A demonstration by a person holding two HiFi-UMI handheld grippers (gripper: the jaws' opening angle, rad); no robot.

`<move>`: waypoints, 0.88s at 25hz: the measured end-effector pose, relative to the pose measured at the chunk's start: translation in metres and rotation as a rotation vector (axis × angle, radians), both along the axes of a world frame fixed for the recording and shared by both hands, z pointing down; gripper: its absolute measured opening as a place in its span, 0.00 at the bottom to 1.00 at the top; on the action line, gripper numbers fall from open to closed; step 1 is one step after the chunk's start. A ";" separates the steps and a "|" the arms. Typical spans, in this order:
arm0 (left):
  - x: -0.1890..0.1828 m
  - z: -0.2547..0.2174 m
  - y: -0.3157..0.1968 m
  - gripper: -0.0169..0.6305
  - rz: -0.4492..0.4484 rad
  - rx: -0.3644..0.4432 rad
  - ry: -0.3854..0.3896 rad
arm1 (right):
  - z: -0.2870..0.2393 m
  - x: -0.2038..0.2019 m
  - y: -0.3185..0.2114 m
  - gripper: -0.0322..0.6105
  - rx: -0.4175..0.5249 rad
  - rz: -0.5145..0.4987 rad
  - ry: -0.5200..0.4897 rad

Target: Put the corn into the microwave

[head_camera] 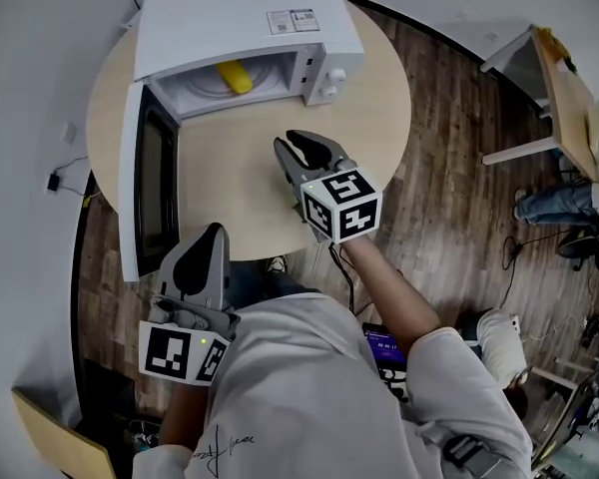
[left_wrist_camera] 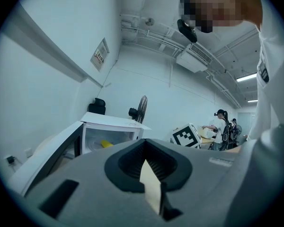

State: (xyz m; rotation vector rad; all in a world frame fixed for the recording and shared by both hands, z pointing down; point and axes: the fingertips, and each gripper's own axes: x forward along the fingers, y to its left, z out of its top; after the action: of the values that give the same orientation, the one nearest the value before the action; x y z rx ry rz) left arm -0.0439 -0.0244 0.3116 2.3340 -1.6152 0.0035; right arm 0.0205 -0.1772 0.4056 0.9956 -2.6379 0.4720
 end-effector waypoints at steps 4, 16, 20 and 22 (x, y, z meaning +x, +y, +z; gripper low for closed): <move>-0.003 0.000 0.003 0.01 -0.014 -0.001 -0.003 | -0.008 0.005 0.013 0.15 -0.001 -0.021 -0.015; -0.006 0.005 0.008 0.01 -0.039 -0.029 0.036 | -0.035 0.028 0.050 0.10 -0.011 -0.020 -0.074; -0.008 0.007 0.008 0.01 -0.058 -0.038 0.047 | -0.043 0.040 0.060 0.08 -0.008 -0.017 -0.086; -0.010 0.009 0.007 0.01 -0.066 -0.042 0.043 | -0.047 0.046 0.065 0.07 -0.002 -0.016 -0.086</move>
State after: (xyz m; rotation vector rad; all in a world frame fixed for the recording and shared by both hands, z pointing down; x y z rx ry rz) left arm -0.0538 -0.0170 0.3209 2.2332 -1.6542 -0.0266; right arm 0.0669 -0.1127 0.3582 0.9742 -2.7184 0.5246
